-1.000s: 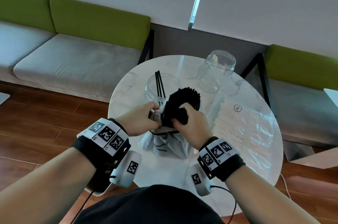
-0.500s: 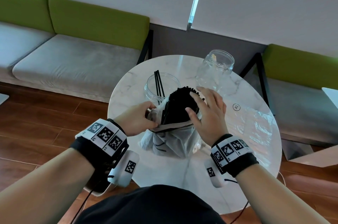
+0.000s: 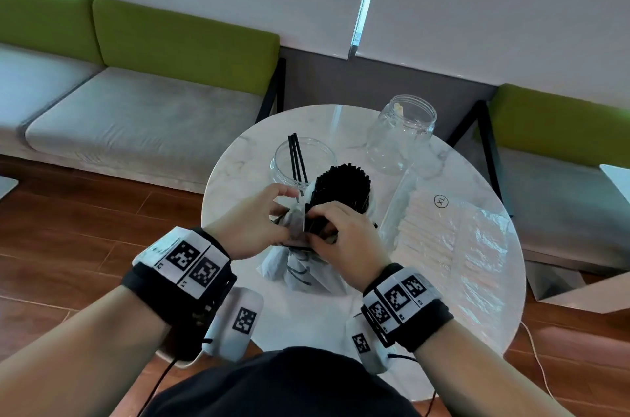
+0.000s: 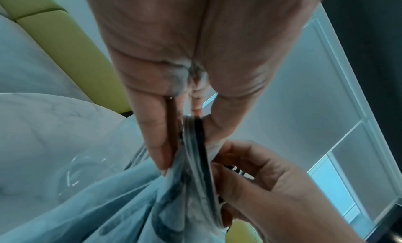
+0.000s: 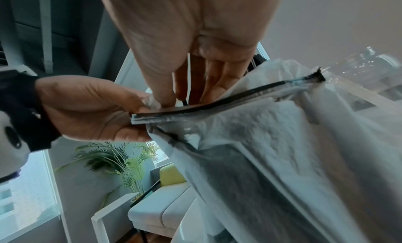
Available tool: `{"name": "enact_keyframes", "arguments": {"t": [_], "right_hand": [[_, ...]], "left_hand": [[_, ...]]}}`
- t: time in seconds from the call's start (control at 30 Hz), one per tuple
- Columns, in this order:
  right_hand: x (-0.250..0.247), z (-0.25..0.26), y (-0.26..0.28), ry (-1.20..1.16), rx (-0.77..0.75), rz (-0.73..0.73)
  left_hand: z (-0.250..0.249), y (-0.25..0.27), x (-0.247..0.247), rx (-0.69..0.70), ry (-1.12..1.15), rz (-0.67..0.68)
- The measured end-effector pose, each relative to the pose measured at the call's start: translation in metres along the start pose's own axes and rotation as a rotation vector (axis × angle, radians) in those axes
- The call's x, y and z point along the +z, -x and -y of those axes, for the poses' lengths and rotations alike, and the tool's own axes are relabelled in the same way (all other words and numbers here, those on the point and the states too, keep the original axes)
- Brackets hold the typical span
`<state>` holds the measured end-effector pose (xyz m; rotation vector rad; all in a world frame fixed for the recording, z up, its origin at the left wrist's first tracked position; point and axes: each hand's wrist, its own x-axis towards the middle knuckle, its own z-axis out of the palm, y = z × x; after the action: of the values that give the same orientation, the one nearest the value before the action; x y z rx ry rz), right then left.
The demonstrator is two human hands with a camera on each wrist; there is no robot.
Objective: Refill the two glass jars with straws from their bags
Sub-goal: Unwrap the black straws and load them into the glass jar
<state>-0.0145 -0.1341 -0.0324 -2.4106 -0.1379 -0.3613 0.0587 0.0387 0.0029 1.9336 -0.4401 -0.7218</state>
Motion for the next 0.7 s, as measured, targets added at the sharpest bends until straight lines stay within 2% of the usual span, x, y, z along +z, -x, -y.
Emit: {"name": "enact_keyframes", "arguments": {"t": [0.13,0.3,0.43,0.57,0.7], "right_hand": [[0.006,0.002,-0.001,-0.019,0.007,-0.03],[0.005,0.002,0.002,-0.058,-0.011,-0.067],[0.002,0.003,0.003,-0.118,0.056,-0.076],[0.003,0.007,-0.001,-0.102,0.099,-0.038],[-0.001,0.005,-0.011,0.03,0.011,-0.194]], "left_hand": [[-0.002,-0.001,0.003,0.043,-0.098,-0.075],[0.0,-0.003,0.0,0.008,0.043,-0.076],[0.003,-0.006,0.003,0.023,0.127,-0.098],[0.004,-0.009,0.005,0.012,0.143,-0.047],[0.005,-0.01,0.006,-0.019,0.076,-0.052]]}}
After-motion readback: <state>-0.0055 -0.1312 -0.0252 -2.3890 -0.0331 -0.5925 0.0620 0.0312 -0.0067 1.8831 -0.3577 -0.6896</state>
